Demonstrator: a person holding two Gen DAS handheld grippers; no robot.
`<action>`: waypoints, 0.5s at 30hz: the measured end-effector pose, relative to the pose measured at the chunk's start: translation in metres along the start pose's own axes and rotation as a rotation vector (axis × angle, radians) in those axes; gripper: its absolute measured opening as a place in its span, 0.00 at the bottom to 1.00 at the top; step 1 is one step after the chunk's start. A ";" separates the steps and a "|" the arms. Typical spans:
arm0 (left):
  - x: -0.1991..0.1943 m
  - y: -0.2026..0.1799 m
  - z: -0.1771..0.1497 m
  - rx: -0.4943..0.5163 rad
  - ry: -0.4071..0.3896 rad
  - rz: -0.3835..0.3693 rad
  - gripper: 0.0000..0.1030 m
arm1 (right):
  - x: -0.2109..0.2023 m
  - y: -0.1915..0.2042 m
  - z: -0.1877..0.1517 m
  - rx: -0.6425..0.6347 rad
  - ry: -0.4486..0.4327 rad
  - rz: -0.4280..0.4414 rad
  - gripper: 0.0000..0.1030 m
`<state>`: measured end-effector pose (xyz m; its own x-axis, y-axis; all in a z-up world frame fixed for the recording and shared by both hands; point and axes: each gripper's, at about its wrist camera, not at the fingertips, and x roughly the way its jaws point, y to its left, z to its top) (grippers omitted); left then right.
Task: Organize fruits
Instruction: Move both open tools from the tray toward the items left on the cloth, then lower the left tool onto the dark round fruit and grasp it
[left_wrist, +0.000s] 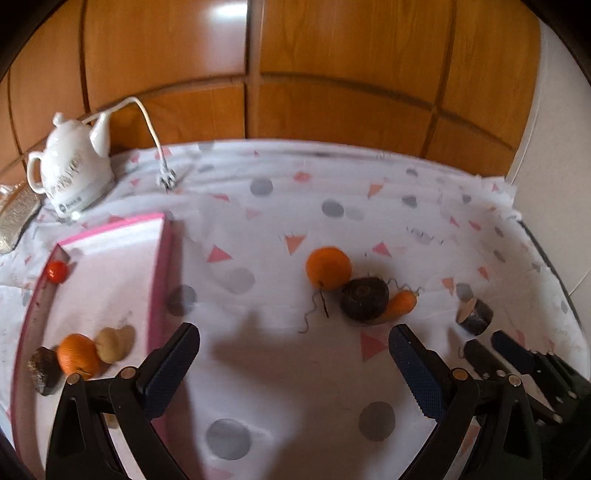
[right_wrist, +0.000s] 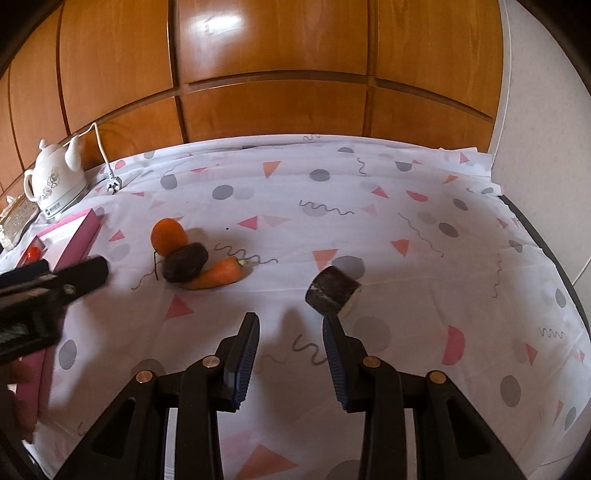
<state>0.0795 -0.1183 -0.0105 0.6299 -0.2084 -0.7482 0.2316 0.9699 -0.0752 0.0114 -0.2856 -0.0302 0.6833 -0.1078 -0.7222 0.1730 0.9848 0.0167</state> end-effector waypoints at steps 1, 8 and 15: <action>0.006 -0.003 0.001 0.006 0.010 0.002 1.00 | 0.000 -0.001 0.000 0.000 -0.001 -0.002 0.35; 0.024 -0.010 0.004 -0.041 0.052 -0.023 1.00 | -0.005 -0.013 -0.001 0.019 -0.025 0.000 0.35; 0.040 -0.018 0.013 -0.085 0.085 -0.069 0.80 | -0.003 -0.021 -0.003 0.027 -0.019 -0.006 0.35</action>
<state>0.1104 -0.1459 -0.0309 0.5483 -0.2674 -0.7924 0.2066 0.9614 -0.1815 0.0034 -0.3052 -0.0301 0.6955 -0.1166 -0.7090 0.1959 0.9801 0.0310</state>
